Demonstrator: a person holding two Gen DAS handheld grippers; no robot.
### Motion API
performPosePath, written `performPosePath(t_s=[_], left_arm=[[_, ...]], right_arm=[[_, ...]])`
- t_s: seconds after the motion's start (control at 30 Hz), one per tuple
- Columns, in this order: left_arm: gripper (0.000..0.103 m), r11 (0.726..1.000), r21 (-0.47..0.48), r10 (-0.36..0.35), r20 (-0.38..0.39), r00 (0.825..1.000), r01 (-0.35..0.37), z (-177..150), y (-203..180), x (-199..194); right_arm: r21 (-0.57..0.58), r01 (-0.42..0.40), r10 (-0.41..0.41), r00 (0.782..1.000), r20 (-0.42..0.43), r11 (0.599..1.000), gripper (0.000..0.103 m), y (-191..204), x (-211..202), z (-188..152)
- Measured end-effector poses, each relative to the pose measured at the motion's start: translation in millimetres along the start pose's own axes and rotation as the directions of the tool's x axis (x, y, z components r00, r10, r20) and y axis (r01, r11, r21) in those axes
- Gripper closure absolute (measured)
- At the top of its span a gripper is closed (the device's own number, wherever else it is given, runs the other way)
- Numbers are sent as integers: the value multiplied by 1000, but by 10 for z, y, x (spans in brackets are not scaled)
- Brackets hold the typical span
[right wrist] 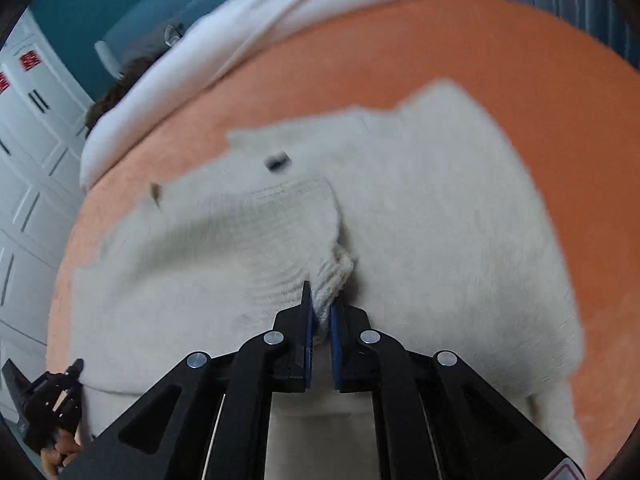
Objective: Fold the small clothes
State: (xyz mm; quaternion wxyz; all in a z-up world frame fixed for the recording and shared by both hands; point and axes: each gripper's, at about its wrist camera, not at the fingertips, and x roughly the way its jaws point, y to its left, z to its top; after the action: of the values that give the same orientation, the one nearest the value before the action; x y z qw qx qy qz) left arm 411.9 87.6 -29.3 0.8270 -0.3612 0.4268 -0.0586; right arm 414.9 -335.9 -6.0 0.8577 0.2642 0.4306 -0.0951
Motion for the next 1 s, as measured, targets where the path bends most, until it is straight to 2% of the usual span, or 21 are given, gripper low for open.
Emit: performPosePath(t_s=[0.1,0.17,0.2,0.27,0.33,0.4,0.5,0.53,0.57,0.63,0.7,0.77,0.87,0.93,1.0], left_arm=[[94,999,46,19,34,999,-21,-50,-50,-28],[93,998,62,8,45,999,-11,-62,-28,-26],[93,996,85,6,58,998,-11,-83,-26,-25],[93,991,133,11,88,996,-23,-131,-39,-22],[93,991,134,4,105,995,-18,-149,-43,-30],[92,991,130,-17,116,993,2,-163,-12,-35],[92,992,125,-44,126,991,28,-168,23,-44],[92,992,125,-49,129,990,33,-173,25,-46],[92,991,126,-55,133,990,39,-178,31,-52],[92,991,125,-60,136,989,43,-179,33,-56],[92,991,124,-66,138,988,49,-188,40,-63],[92,991,122,-74,140,987,57,-194,51,-68],[92,990,121,-92,145,985,74,-210,76,-74],[92,989,121,-102,149,983,84,-216,88,-77],[92,987,130,-109,153,982,90,-225,86,-71]], right_arm=[[36,-71,68,995,75,997,98,81,-259,64],[-3,-92,91,984,150,996,98,162,-435,93],[-29,-60,63,986,154,998,97,163,-398,83],[-83,39,-38,999,15,996,97,103,13,-3],[-147,48,-40,998,56,988,98,128,-23,-33],[-134,75,-64,994,86,988,92,191,-226,0],[-111,149,-120,965,232,983,81,334,-656,-21],[-122,122,-88,964,251,985,81,449,-743,-30],[-157,69,-31,973,228,985,82,578,-765,-22],[-315,-39,68,994,81,948,82,1186,-566,-31],[-442,-149,127,989,-80,885,84,1802,-227,-146],[-500,-225,144,970,-196,836,90,2340,188,-283],[-541,-240,98,956,-278,806,91,2828,705,-402],[-559,-202,43,958,-284,804,91,3104,1081,-403],[-585,-135,-16,969,-246,800,93,3245,1322,-414]])
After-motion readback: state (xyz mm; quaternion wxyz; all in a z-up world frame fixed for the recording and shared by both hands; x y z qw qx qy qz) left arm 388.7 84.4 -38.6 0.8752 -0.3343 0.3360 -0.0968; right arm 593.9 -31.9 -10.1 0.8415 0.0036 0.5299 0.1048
